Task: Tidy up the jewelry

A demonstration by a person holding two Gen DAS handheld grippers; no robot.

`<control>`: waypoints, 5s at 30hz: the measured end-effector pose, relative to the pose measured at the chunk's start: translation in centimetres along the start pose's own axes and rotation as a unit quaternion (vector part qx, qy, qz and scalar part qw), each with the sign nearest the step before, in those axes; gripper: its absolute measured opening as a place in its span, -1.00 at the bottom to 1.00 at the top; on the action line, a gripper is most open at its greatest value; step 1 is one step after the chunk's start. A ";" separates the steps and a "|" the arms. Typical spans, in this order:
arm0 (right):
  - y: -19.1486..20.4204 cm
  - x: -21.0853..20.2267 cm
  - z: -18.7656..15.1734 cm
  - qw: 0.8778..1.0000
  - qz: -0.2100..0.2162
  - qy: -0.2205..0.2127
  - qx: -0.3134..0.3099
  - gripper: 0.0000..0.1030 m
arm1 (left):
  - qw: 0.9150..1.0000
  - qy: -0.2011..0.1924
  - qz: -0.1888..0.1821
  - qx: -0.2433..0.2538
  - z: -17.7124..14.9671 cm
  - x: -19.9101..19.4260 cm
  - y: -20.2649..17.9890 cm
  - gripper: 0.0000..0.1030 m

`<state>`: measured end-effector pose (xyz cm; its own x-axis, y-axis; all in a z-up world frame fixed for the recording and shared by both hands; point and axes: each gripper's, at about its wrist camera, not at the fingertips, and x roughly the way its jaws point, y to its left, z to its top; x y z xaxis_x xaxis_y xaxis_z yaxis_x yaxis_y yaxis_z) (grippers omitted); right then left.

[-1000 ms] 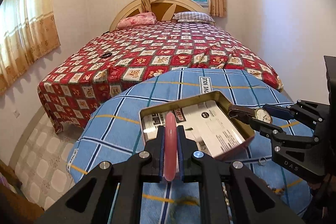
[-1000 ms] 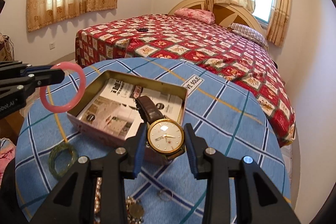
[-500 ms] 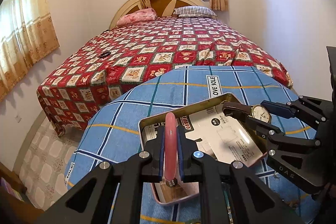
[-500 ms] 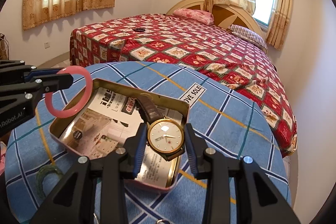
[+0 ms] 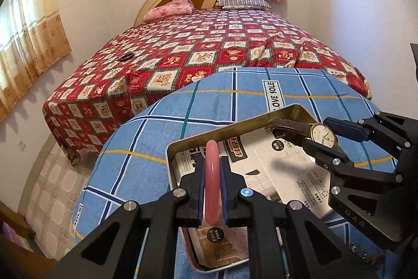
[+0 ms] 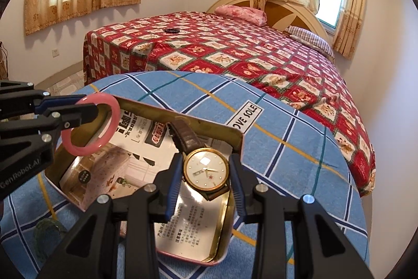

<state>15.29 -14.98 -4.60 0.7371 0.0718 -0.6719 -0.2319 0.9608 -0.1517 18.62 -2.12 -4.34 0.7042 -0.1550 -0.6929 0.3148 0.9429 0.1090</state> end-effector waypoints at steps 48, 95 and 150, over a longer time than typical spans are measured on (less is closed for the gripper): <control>-2.1 -5.9 -5.6 0.999 -0.025 0.007 0.040 0.12 | 0.998 0.002 0.062 -0.022 -7.0 -4.8 0.8 0.42; -0.9 -4.8 -10.9 0.997 0.021 0.074 0.026 -0.58 | 0.998 0.061 0.014 -0.030 -13.3 -4.4 -1.6 -0.86; 0.0 -8.2 -6.4 0.999 0.018 -0.016 0.020 -0.59 | 0.998 -0.040 0.035 -0.017 -7.2 -9.2 -0.2 -0.86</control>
<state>5.23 -17.33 -3.75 0.7490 0.1153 -0.6524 -0.2339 0.9673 -0.0976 7.53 1.17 -3.11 0.7723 -0.1107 -0.6255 0.2426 0.9615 0.1294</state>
